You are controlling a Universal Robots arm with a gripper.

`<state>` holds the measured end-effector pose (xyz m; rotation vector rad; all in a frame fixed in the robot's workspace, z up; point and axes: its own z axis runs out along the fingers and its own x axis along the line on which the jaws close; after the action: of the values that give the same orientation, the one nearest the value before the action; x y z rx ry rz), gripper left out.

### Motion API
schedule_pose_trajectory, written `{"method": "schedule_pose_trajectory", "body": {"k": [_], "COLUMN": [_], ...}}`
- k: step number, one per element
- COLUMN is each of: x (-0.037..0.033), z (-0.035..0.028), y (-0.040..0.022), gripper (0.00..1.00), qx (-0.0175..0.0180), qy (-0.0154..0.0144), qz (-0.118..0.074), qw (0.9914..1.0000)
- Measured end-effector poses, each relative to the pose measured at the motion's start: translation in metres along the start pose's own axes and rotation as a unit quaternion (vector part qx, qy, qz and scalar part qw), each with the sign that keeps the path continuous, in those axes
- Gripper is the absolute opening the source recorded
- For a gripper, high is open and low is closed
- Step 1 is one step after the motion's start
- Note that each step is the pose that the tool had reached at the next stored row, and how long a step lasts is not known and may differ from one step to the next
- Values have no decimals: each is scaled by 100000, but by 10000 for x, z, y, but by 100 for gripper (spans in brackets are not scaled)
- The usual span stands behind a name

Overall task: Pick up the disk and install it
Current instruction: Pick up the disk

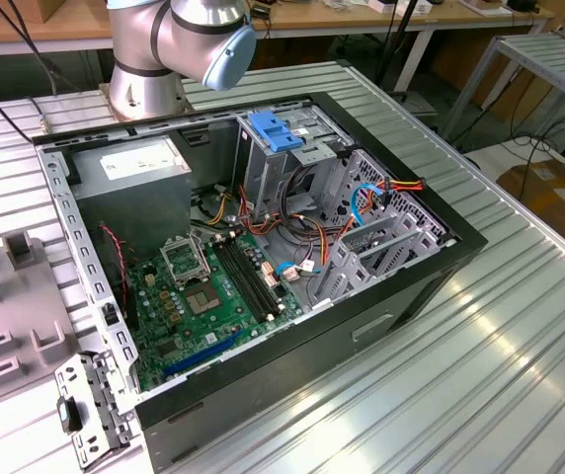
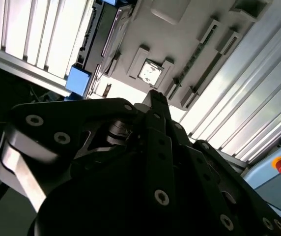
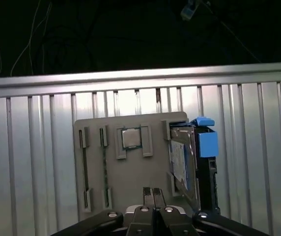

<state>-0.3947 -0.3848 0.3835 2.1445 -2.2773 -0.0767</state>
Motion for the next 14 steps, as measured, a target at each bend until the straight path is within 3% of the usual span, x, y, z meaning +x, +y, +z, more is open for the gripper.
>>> {"method": "schedule_pose_trajectory", "body": {"k": [6, 14], "x": [0, -1], "z": [0, 9], "y": [0, 0], "gripper": [11, 11], "qx": [-63, -37], "qy": [115, 58], "qz": [-2580, -1177], "qw": [99967, 99993]}}
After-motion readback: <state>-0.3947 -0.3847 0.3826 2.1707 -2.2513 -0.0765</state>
